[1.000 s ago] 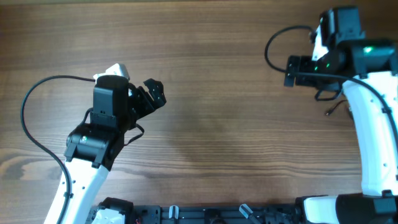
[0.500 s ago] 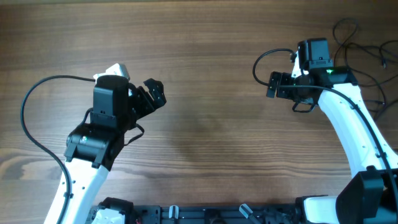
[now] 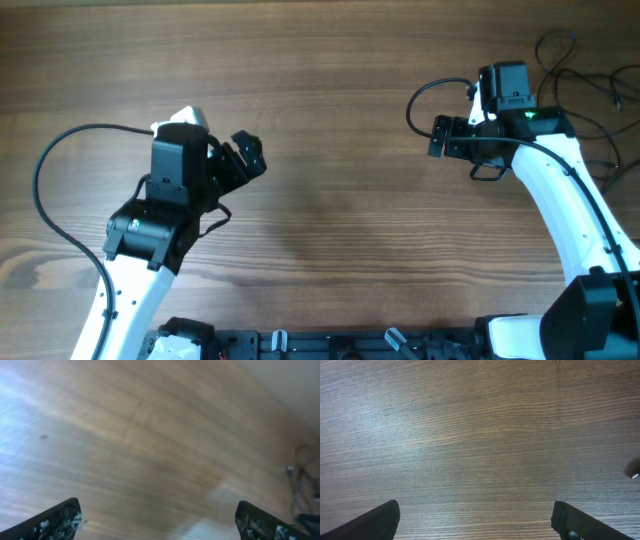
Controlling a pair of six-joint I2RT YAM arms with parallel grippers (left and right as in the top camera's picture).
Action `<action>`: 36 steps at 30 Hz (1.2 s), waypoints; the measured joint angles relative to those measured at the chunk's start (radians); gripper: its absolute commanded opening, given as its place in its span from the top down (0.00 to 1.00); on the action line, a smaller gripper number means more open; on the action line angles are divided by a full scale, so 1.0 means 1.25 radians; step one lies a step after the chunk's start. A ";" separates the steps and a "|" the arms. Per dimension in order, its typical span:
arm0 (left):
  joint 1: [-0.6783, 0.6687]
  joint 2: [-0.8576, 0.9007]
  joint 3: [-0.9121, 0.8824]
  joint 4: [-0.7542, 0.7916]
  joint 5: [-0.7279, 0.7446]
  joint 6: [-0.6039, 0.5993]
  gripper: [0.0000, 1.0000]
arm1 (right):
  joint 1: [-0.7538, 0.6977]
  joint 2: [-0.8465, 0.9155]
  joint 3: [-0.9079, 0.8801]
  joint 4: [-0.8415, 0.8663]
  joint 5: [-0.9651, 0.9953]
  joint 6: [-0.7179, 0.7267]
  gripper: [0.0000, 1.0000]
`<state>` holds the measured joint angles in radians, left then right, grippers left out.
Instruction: Untangle cables
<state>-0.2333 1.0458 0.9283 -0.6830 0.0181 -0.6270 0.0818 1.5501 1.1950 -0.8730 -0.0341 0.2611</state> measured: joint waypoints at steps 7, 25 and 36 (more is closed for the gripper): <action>0.018 -0.103 -0.132 0.099 -0.065 -0.001 0.00 | 0.000 0.000 0.000 -0.001 -0.002 0.000 0.00; 0.163 -0.715 -0.730 0.675 -0.068 -0.009 0.00 | 0.000 0.000 -0.002 0.000 -0.008 0.000 0.00; 0.179 -0.825 -0.736 0.494 -0.069 0.155 0.00 | 0.000 0.000 -0.002 0.000 -0.008 0.000 0.00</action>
<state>-0.0097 0.0143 0.0082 -0.0654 -0.0681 -0.4335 0.0818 1.5501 1.1931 -0.8734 -0.0444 0.2611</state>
